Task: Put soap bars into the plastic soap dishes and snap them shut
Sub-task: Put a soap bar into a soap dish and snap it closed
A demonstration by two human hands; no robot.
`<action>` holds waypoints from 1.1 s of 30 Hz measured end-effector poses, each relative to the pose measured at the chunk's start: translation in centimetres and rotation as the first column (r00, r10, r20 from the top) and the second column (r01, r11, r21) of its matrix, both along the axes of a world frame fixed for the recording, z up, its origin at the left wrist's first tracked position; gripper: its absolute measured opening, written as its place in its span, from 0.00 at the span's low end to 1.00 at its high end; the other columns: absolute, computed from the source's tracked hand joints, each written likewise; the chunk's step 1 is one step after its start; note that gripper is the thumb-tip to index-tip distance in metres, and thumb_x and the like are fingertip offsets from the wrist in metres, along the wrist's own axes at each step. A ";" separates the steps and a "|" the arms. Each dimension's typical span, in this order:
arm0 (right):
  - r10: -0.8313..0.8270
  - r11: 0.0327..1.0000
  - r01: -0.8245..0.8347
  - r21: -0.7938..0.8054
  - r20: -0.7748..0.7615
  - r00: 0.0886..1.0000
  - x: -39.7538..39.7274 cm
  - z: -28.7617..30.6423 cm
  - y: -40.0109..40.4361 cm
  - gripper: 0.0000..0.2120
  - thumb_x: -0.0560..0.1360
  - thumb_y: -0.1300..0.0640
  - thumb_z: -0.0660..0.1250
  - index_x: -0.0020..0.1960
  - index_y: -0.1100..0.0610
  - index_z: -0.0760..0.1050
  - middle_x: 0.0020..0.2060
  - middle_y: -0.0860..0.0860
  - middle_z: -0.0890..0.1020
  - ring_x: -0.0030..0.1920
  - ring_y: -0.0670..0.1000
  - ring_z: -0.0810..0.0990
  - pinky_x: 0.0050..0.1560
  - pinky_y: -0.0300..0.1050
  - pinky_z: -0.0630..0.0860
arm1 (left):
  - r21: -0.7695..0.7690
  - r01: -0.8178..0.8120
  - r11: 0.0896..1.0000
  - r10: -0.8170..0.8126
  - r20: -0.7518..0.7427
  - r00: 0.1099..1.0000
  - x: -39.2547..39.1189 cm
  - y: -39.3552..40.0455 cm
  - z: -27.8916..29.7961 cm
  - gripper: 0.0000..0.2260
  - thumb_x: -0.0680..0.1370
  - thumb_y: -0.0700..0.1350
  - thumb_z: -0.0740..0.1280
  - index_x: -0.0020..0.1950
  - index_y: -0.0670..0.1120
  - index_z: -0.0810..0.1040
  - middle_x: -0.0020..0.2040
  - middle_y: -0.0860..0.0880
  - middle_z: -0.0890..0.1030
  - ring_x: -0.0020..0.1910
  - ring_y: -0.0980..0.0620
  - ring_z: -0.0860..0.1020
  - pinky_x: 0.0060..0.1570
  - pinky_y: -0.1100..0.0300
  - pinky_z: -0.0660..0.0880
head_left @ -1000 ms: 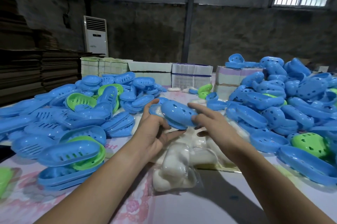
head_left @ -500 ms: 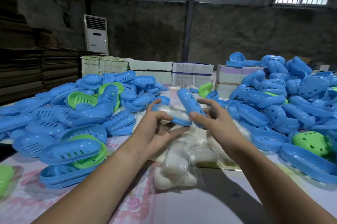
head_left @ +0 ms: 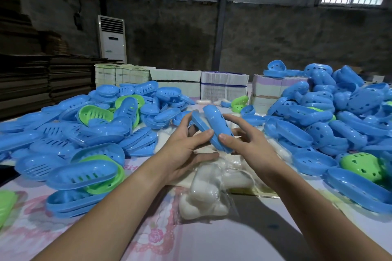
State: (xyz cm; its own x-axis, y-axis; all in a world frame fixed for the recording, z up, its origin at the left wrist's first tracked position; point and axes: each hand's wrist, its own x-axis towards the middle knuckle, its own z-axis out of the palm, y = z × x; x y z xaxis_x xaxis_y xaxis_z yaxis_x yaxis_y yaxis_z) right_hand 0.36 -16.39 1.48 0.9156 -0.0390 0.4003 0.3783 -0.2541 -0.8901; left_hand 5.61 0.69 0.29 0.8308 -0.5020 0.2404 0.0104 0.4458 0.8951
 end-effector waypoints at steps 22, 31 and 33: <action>0.060 0.997 -0.061 -0.055 -0.032 0.998 0.3 -0.4 -0.8 0.24 0.71 0.57 0.75 0.63 0.39 0.76 0.42 0.49 0.81 0.38 0.45 0.80 0.44 0.39 0.80 | 0.178 0.069 0.982 -0.101 0.176 0.979 0.3 0.4 -0.7 0.28 0.76 0.45 0.71 0.75 0.56 0.69 0.64 0.48 0.83 0.59 0.42 0.83 0.50 0.50 0.83; 0.059 0.995 -0.063 -0.084 -0.041 0.997 0.2 -0.2 -0.5 0.22 0.66 0.40 0.71 0.59 0.32 0.74 0.47 0.53 0.80 0.45 0.45 0.83 0.45 0.39 0.80 | 0.199 0.028 0.980 -0.065 0.184 0.981 -0.3 -0.2 -0.6 0.17 0.82 0.43 0.65 0.72 0.49 0.71 0.61 0.41 0.83 0.59 0.46 0.84 0.51 0.54 0.83; 0.072 0.994 -0.076 -0.073 -0.049 0.996 0.3 -0.2 -0.6 0.25 0.68 0.40 0.70 0.64 0.32 0.73 0.54 0.54 0.81 0.52 0.48 0.83 0.53 0.46 0.81 | 0.156 0.038 0.987 -0.063 0.159 0.985 -0.6 -0.7 -0.6 0.15 0.83 0.42 0.64 0.70 0.52 0.72 0.61 0.39 0.83 0.57 0.45 0.84 0.51 0.53 0.83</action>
State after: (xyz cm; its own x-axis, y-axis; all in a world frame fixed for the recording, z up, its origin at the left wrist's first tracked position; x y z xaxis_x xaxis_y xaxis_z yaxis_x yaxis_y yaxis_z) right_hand 0.62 -16.99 1.31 0.9325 0.0577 0.3565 0.3572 -0.2931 -0.8869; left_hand 5.06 0.02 -0.33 0.7597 -0.5832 0.2877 -0.1220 0.3067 0.9439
